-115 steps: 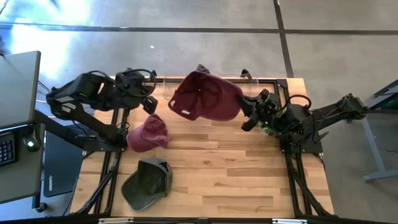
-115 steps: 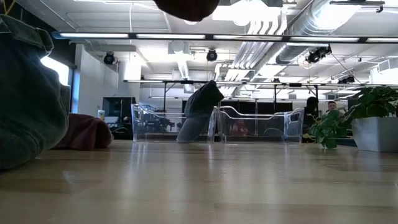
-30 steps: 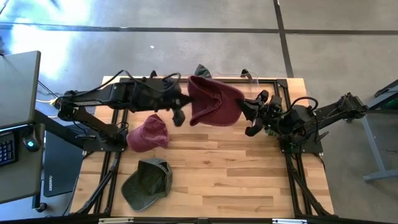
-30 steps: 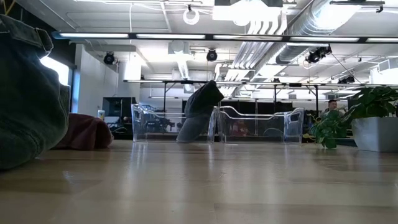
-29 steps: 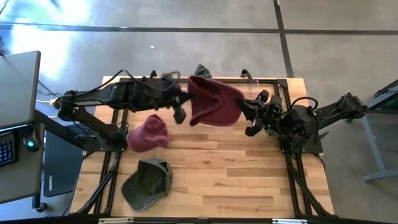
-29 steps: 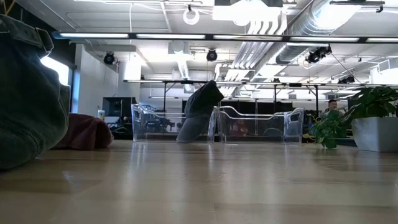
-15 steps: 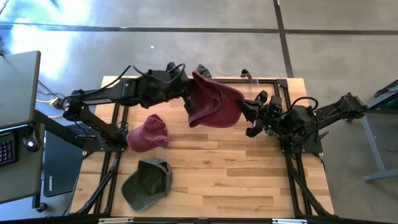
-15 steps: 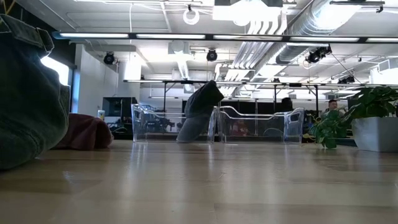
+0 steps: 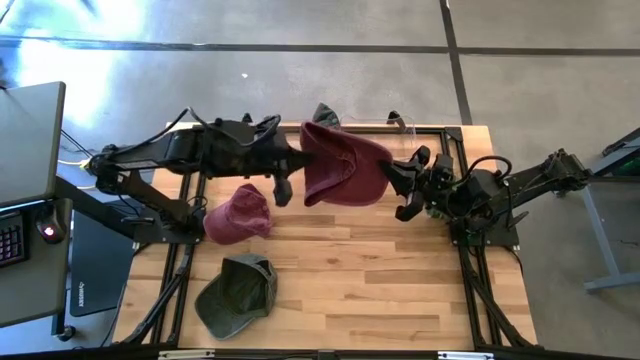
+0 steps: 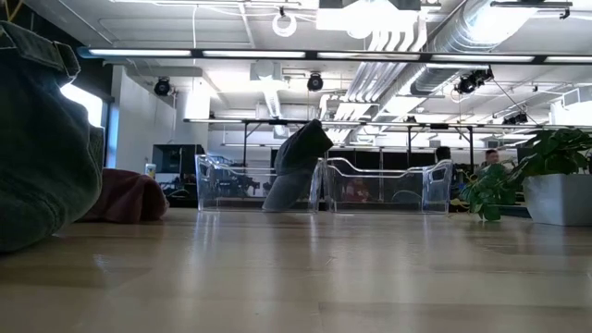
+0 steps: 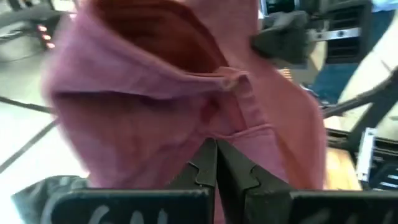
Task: Pick & Place hat
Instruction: Put the right red cap into the right transparent bin
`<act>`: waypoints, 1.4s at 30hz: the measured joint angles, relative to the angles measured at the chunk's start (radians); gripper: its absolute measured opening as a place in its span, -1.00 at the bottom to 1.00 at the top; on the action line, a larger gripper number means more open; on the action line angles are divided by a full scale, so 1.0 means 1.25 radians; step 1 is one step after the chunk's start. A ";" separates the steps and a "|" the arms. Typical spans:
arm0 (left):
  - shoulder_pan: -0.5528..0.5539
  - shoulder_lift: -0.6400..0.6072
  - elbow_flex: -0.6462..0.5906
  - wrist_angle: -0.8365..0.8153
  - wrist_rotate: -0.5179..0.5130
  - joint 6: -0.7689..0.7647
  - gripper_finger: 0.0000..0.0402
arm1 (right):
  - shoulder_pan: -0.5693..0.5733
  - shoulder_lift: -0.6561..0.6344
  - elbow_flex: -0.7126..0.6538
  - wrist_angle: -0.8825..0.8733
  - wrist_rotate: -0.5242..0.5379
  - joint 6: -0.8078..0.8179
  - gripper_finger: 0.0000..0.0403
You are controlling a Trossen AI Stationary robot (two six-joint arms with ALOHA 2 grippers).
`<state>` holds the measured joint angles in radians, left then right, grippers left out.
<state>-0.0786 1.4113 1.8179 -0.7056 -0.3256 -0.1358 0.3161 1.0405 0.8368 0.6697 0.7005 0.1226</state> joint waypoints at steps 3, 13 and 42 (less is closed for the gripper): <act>-0.001 0.008 -0.001 0.025 -0.050 0.020 -1.00 | 0.000 0.000 0.000 0.000 -0.008 -0.007 -0.96; 0.065 0.094 -0.005 0.097 -0.194 0.102 -1.00 | 0.000 0.000 0.000 -0.004 -0.040 0.006 -0.96; -0.003 -0.034 -0.028 -0.300 0.000 -0.136 -0.90 | -0.002 0.000 0.000 -0.029 -0.010 0.007 -0.95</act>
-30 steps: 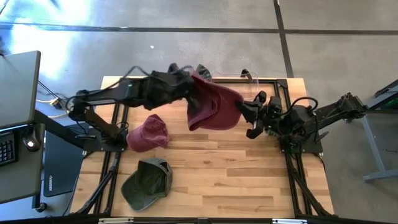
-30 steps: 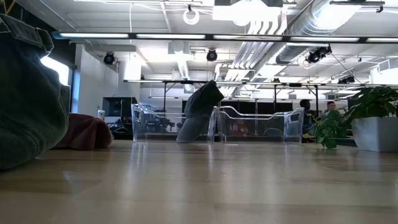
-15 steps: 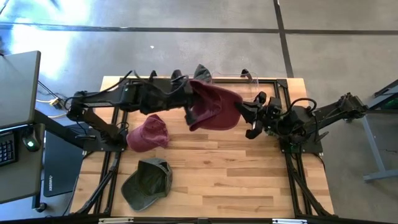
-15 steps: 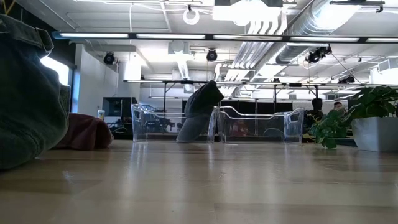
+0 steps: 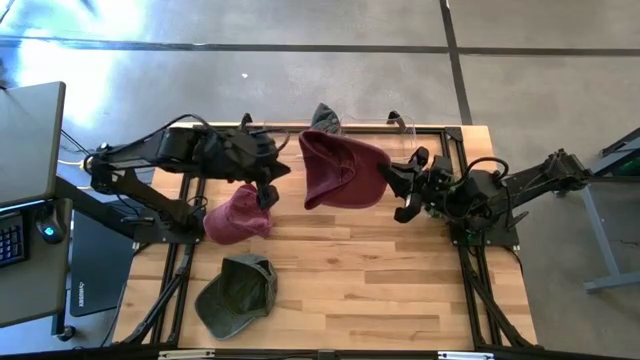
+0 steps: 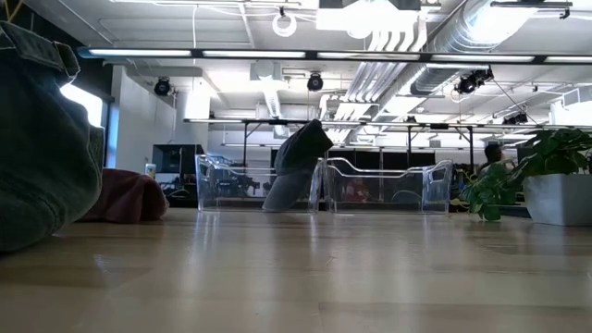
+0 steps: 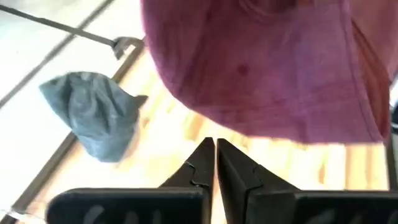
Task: Pick & Place hat
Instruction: Put the right red cap into the right transparent bin
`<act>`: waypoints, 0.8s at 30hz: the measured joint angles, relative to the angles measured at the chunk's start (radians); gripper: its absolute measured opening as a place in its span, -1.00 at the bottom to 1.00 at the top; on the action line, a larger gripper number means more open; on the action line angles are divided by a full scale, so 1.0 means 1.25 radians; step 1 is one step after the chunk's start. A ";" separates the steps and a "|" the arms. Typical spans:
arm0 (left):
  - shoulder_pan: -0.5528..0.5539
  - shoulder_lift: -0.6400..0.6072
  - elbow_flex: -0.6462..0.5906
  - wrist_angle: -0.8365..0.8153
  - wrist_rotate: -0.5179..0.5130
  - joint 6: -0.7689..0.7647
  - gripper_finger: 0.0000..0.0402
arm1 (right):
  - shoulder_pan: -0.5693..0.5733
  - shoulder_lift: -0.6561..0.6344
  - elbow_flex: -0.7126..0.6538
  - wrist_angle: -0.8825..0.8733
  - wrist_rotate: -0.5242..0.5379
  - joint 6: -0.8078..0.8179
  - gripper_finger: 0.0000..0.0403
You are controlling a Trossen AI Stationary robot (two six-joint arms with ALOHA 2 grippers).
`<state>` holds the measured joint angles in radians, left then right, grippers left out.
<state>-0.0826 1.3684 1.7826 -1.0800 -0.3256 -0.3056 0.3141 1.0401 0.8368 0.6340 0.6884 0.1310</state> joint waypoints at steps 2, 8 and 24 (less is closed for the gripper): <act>0.016 0.001 -0.024 0.006 0.006 -0.020 -0.77 | 0.000 0.000 0.000 -0.001 -0.002 0.000 -0.96; 0.073 -0.005 -0.150 0.114 0.155 -0.052 -0.15 | 0.003 0.000 0.000 -0.001 -0.009 0.004 -0.94; 0.087 -0.261 -0.698 0.950 0.283 -0.184 0.20 | 0.050 0.000 0.000 -0.002 0.036 0.000 -0.96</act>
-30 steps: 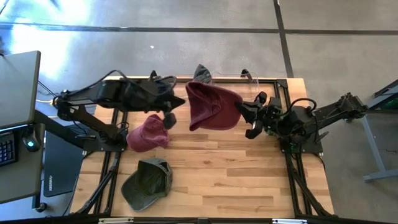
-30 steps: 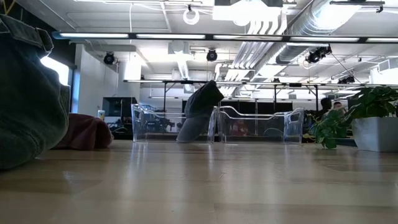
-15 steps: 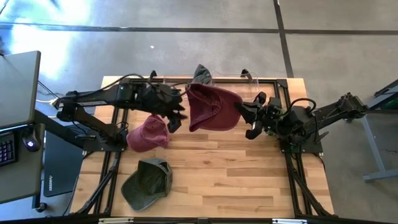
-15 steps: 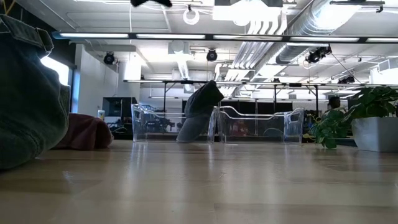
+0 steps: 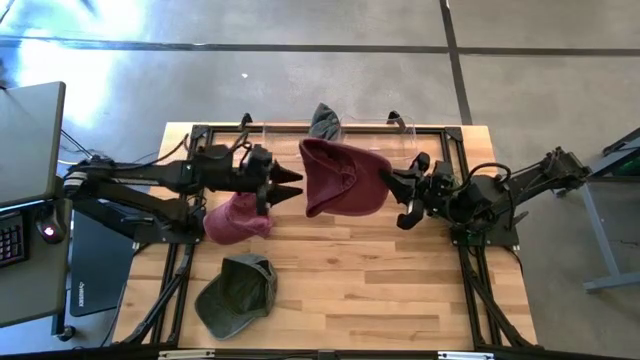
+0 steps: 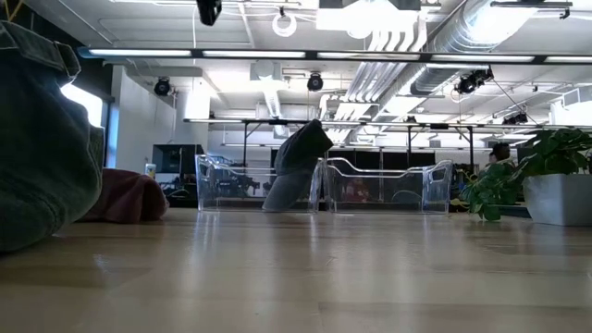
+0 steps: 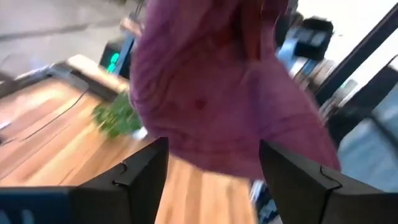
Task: Pick & Place hat
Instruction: Put the right red cap into the right transparent bin
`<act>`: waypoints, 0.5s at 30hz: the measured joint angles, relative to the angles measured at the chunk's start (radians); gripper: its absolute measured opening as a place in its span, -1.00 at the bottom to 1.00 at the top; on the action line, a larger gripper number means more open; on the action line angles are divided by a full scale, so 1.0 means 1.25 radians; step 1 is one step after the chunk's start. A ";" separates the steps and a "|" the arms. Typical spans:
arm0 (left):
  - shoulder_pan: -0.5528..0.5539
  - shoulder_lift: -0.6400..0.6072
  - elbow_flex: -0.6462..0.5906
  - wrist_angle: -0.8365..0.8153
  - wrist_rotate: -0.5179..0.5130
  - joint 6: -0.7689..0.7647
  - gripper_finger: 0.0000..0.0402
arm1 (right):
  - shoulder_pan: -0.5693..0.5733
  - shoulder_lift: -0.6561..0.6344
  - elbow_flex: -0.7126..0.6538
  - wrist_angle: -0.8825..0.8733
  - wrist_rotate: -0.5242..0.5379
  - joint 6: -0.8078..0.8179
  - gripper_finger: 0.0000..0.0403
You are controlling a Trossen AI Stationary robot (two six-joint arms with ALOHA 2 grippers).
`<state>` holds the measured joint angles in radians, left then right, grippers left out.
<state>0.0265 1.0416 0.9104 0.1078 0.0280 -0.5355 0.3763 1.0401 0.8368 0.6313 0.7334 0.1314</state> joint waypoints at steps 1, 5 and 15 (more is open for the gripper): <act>0.000 -0.004 -0.028 0.053 -0.013 -0.016 0.19 | 0.000 0.000 0.000 0.001 -0.002 0.000 -0.96; 0.000 0.013 -0.095 0.199 -0.098 -0.081 0.17 | 0.000 0.000 0.000 0.006 -0.007 0.001 -0.94; 0.000 0.116 -0.105 0.407 -0.032 -0.127 0.16 | 0.000 0.000 0.000 0.017 -0.012 -0.001 -0.96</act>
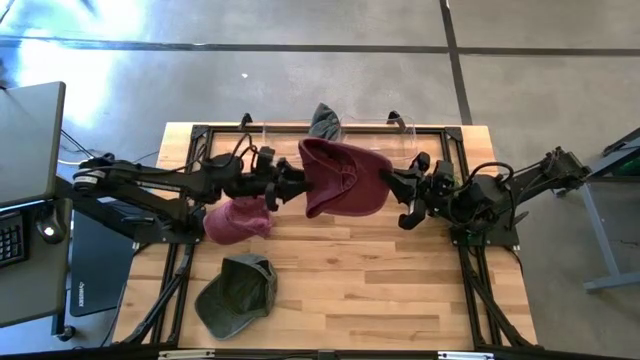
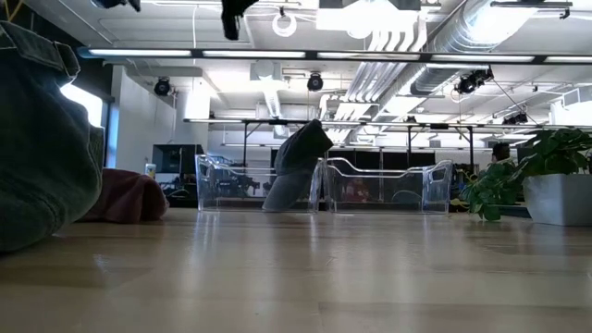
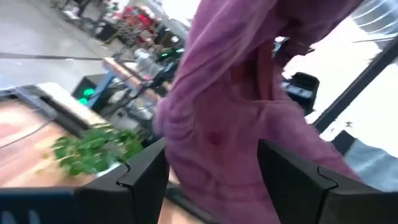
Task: Pick & Place hat
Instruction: Put the right red cap into the right transparent bin
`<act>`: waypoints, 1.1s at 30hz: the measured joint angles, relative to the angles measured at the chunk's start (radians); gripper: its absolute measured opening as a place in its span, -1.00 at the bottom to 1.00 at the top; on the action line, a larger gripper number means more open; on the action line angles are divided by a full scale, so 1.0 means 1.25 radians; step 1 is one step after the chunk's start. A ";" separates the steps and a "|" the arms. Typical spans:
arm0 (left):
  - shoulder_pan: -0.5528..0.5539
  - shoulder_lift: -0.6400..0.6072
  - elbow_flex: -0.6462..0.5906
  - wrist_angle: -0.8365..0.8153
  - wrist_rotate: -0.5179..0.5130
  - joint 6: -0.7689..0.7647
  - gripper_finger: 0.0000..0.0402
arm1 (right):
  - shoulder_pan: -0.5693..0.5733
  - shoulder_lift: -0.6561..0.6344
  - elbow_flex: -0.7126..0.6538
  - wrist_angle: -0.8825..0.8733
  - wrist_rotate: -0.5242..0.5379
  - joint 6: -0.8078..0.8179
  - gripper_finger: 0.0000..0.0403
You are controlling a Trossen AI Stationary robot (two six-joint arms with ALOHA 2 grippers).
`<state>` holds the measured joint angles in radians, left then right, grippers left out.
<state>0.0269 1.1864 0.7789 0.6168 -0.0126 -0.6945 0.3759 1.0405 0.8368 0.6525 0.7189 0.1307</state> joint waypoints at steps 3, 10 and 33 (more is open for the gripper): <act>0.000 0.037 0.007 0.022 0.026 -0.018 0.08 | 0.000 0.000 0.000 0.000 0.000 0.000 -0.91; 0.000 0.061 0.039 0.013 0.104 -0.021 -0.52 | 0.000 0.000 0.000 -0.006 0.001 0.000 -0.96; 0.000 0.159 0.522 -1.049 -0.080 0.224 -0.99 | 0.055 -0.234 0.000 -0.528 0.157 0.201 -0.48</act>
<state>0.0273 1.3851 1.4311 -0.6951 -0.1128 -0.4148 0.4450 0.7474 0.8371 -0.0079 0.9153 0.3813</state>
